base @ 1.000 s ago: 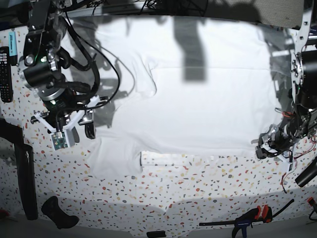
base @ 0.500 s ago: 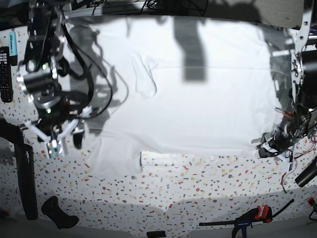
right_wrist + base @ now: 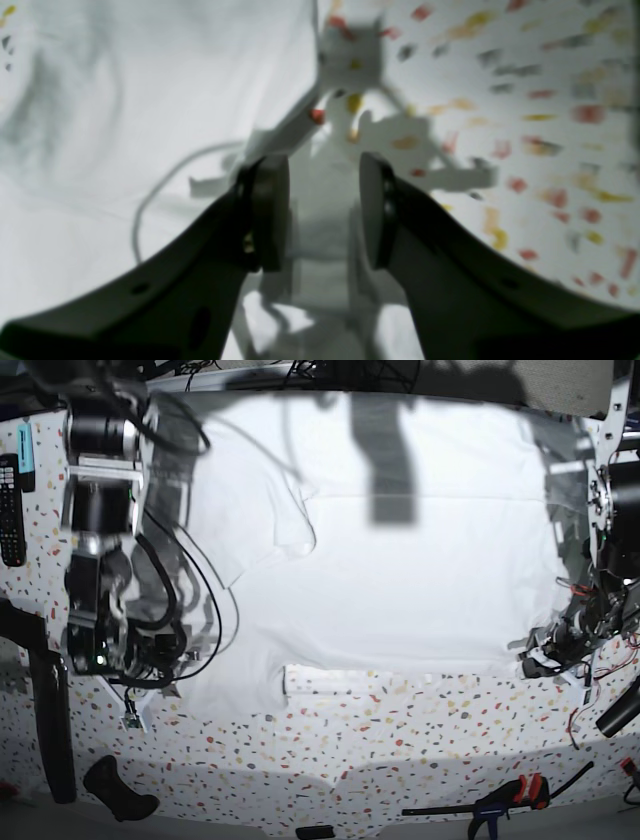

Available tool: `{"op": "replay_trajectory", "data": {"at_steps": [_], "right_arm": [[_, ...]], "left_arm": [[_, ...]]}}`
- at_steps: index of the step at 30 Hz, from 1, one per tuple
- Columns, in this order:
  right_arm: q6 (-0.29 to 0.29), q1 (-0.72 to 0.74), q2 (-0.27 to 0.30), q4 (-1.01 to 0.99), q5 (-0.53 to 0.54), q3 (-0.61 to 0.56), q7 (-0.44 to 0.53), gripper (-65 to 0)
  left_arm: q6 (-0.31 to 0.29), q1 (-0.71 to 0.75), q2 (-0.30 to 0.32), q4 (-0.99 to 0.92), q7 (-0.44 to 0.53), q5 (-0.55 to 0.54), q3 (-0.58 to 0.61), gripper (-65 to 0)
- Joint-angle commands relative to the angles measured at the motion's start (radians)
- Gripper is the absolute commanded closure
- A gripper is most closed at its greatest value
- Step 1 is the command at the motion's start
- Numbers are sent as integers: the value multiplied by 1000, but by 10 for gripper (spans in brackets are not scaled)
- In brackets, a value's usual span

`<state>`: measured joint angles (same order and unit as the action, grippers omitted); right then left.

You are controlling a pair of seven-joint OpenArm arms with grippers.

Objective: Fold the T-shirt properly

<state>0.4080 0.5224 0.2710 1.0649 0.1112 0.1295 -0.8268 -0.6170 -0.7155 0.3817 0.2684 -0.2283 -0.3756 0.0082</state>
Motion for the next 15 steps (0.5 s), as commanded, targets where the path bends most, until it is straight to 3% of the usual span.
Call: {"op": "replay_trajectory", "data": {"at_steps": [1,8,15], "right_arm": [[15,68,11,-47,1,3,18,-235],[30,198,5,-406,0,3,117,-235],[30,143,-24,-474,-64,2,130,-218]], "left_arm": [[-9,-33,12,16,21,-11,-1,0],[-9,-33,12,16,21,-11,-1,0],[-9,-33,12,16,21,-11,-1,0]]}}
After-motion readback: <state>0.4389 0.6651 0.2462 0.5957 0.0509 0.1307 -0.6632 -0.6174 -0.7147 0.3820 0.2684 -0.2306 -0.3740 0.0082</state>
